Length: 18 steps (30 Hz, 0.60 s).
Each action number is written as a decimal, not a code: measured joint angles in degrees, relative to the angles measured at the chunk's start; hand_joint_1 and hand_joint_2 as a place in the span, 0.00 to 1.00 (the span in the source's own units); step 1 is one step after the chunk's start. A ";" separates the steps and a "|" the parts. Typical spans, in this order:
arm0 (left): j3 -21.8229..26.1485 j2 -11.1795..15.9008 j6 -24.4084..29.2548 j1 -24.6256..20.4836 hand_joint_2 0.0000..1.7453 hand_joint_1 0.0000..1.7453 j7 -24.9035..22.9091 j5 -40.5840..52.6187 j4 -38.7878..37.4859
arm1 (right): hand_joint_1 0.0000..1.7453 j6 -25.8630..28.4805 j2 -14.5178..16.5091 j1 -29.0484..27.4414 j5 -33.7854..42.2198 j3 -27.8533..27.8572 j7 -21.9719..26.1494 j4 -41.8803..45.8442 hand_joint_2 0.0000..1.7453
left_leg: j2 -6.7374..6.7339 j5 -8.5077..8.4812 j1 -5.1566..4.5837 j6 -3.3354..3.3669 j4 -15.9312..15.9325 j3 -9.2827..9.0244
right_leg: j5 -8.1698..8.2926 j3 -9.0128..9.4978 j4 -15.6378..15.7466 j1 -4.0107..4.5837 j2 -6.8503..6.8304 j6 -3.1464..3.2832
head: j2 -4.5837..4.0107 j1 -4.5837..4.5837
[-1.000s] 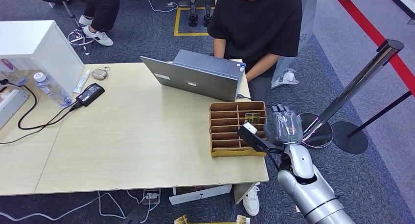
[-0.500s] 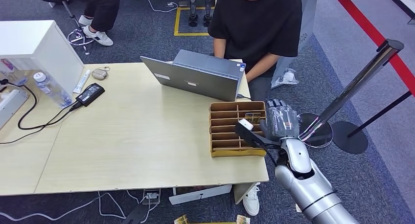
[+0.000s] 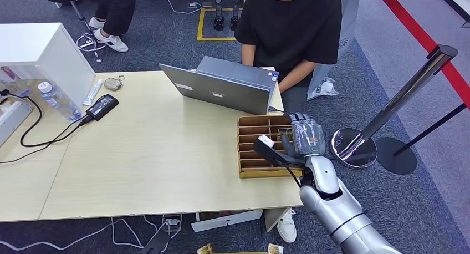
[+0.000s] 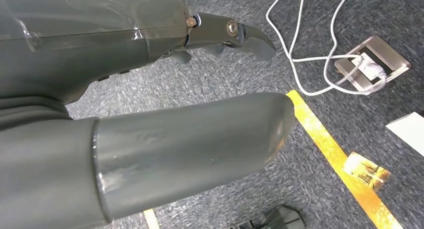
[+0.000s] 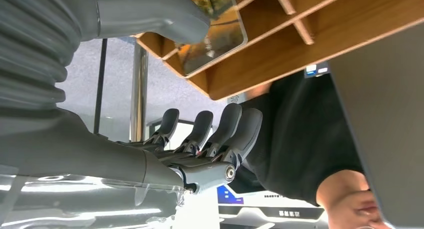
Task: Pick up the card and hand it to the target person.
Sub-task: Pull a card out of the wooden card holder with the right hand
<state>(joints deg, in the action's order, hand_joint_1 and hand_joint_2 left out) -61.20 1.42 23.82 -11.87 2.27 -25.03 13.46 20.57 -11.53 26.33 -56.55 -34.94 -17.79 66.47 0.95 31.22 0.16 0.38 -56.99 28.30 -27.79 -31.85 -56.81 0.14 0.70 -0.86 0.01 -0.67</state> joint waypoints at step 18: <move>0.00 -0.07 0.02 -0.10 0.00 0.00 -0.11 0.04 0.00 | 0.49 0.10 1.28 1.46 0.51 -1.86 -0.68 -2.46 1.00 | 0.00 0.00 0.00 0.00 0.00 -0.02 | 0.00 -0.01 0.00 0.00 0.01 0.00 | -0.01 0.01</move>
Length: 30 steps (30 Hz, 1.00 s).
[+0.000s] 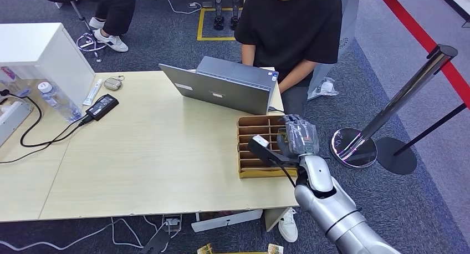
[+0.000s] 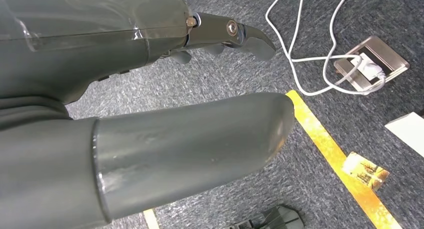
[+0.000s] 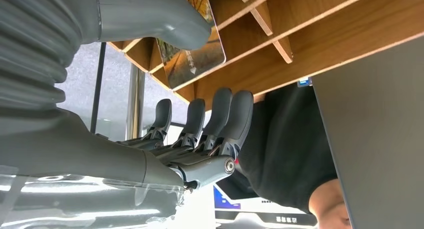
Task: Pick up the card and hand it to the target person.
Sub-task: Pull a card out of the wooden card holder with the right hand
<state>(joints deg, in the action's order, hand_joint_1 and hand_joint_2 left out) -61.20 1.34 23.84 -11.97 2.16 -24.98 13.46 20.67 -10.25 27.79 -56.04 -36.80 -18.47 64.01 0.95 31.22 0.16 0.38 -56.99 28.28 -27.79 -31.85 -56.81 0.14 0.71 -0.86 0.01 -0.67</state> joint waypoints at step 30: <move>0.00 -0.72 0.02 0.00 0.00 0.00 0.22 -0.04 0.00 | 0.53 -6.92 -1.18 0.90 -2.16 -1.94 -2.87 4.11 1.00 | -0.02 0.00 0.00 0.00 -0.01 -0.02 | 0.00 0.00 0.00 0.00 0.01 0.00 | 0.00 0.00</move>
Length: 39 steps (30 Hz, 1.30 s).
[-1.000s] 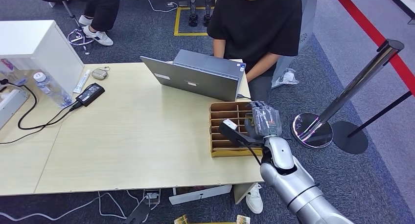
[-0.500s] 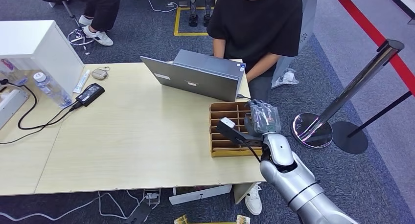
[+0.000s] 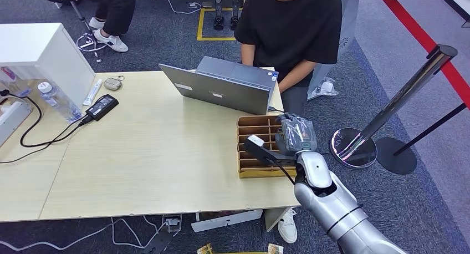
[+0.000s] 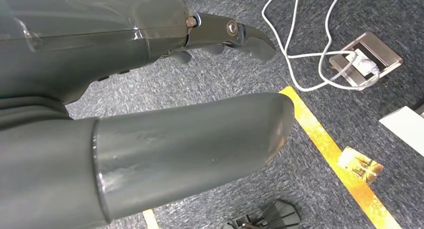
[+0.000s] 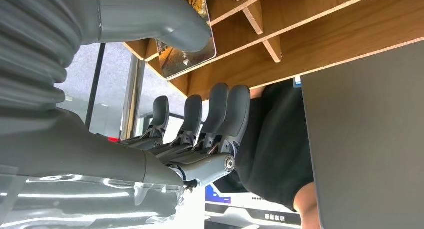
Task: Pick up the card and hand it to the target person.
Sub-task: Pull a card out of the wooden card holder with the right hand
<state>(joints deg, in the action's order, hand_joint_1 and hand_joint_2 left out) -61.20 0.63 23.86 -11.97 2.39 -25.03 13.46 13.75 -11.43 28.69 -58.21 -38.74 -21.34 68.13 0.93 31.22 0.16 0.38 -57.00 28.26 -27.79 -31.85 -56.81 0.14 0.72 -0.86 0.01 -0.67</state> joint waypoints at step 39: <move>0.00 -0.02 0.12 0.01 0.00 0.00 -0.01 0.00 0.00 | 0.55 -2.13 -2.24 -1.05 0.90 -1.21 -1.50 0.31 1.00 | -0.01 0.00 0.00 0.00 0.00 0.00 | 0.00 0.00 0.00 0.00 0.01 0.00 | -0.01 0.01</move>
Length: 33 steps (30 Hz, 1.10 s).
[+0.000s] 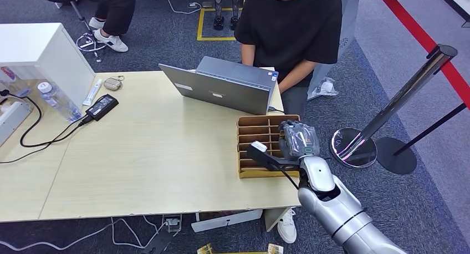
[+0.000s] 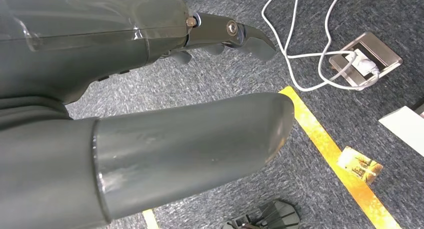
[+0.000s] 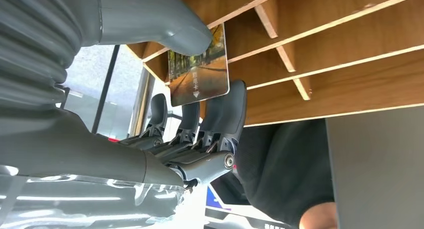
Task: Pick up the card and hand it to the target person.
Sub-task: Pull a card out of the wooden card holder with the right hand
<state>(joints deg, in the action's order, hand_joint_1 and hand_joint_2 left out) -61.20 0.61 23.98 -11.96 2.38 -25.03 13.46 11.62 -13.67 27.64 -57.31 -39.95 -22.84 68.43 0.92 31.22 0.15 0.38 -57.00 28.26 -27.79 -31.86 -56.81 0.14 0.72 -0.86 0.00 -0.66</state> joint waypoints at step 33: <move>0.02 0.11 0.45 -0.01 0.00 0.00 -0.01 0.04 0.00 | 1.00 1.77 -1.21 0.26 1.87 1.04 0.46 -1.75 1.00 | 0.02 0.00 0.00 0.00 0.00 0.00 | 0.00 0.01 0.00 0.00 -0.01 0.00 | 0.01 0.00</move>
<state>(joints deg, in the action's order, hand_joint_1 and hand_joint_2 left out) -61.18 0.72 24.44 -11.98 2.38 -24.99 13.46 13.39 -14.87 27.90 -55.43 -38.92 -22.38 66.69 0.94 31.22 0.16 0.38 -57.00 28.26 -27.79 -31.85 -56.80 0.14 0.72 -0.86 0.01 -0.66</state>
